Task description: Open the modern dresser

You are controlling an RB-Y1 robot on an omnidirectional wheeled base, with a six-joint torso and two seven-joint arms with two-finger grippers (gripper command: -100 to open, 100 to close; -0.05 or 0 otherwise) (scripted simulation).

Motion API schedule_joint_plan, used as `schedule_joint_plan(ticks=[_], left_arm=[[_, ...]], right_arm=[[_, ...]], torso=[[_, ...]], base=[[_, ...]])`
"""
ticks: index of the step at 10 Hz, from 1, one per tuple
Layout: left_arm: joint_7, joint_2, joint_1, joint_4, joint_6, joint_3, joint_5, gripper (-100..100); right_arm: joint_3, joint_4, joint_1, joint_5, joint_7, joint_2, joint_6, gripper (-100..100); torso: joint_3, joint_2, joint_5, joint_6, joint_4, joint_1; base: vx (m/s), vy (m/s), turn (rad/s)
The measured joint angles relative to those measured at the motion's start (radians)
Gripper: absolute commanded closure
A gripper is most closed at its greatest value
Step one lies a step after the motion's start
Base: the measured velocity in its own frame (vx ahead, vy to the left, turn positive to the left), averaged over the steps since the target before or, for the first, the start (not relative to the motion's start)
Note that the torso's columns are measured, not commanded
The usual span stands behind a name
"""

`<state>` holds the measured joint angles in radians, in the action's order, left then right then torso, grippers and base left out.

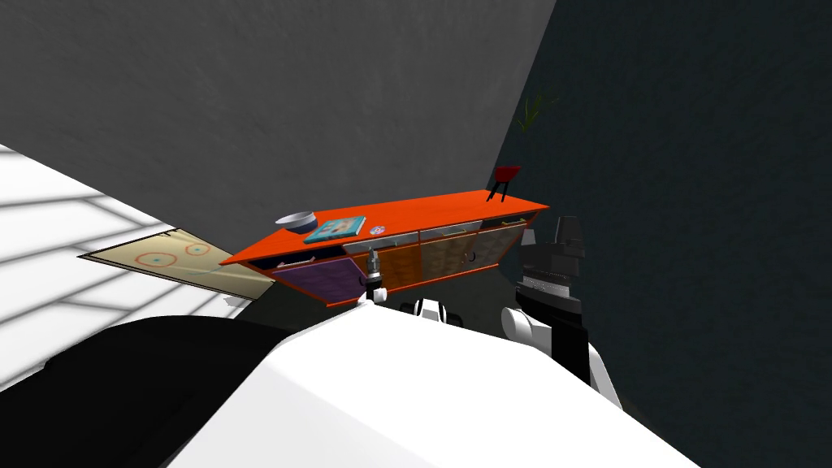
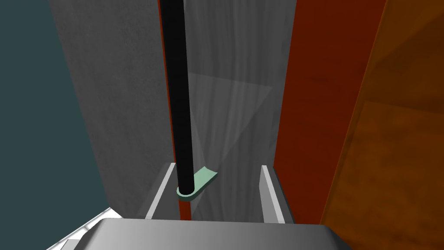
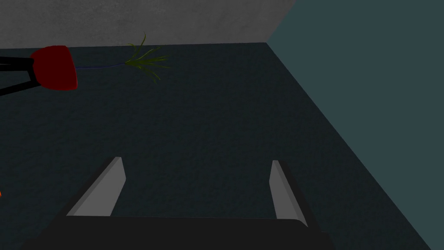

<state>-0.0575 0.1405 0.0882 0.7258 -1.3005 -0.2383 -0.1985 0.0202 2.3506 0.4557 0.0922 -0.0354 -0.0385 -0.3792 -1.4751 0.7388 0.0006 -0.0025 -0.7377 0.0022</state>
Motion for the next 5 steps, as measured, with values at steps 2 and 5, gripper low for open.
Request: schedule_joint_plan(ticks=[2,5], left_arm=[[0.01,-0.004,-0.039,0.034,-0.006,0.005,0.005,100],[0.026,-0.018,-0.121,0.126,0.004,0.016,0.018,100]], right_arm=[[0.0,0.0,0.0,0.0,0.0,0.0,0.0,0],[0.0,0.0,0.0,0.0,0.0,0.0,0.0,0]], torso=[[0.0,0.0,0.001,0.0,0.001,0.002],[0.0,0.0,0.001,0.0,0.001,0.002]], base=[[0.067,-0.002,0.033],[0.074,-0.014,0.037]])
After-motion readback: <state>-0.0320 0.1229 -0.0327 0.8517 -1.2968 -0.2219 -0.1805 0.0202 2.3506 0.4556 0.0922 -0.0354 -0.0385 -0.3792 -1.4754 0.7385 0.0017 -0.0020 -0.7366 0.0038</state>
